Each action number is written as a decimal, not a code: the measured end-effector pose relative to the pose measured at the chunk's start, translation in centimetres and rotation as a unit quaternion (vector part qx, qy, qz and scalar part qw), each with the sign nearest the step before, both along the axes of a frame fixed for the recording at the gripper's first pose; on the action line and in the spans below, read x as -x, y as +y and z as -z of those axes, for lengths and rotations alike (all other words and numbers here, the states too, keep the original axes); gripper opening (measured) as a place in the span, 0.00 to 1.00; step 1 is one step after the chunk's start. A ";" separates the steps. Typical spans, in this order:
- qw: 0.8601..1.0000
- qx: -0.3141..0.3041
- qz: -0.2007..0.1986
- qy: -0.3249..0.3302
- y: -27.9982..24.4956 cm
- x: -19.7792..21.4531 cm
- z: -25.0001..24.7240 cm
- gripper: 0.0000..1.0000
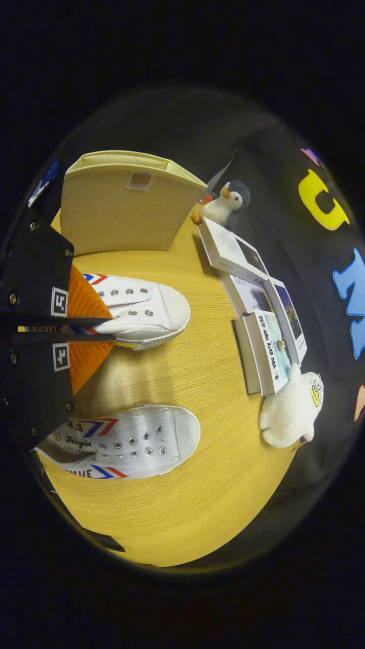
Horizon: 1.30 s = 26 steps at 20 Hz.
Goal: Open the storage box then place both shoes into the box .Put the left shoe in first, then the right shoe, with the right side of both shoes facing outward in a uniform manner.
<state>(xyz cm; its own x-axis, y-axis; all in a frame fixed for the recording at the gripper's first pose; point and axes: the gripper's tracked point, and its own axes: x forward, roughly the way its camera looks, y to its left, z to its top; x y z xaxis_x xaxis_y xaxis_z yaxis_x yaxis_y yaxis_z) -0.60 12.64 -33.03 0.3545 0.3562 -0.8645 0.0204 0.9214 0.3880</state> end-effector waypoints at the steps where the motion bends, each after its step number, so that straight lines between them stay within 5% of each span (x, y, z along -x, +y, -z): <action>1: 1.000 -0.009 0.002 -0.002 0.4 -0.1 -0.9 0.05; 14: 0.993 -0.069 -0.053 -0.079 9.8 -2.5 -13.8 0.04; 26: 0.986 -0.081 -0.123 -0.080 22.8 -2.0 -13.4 0.05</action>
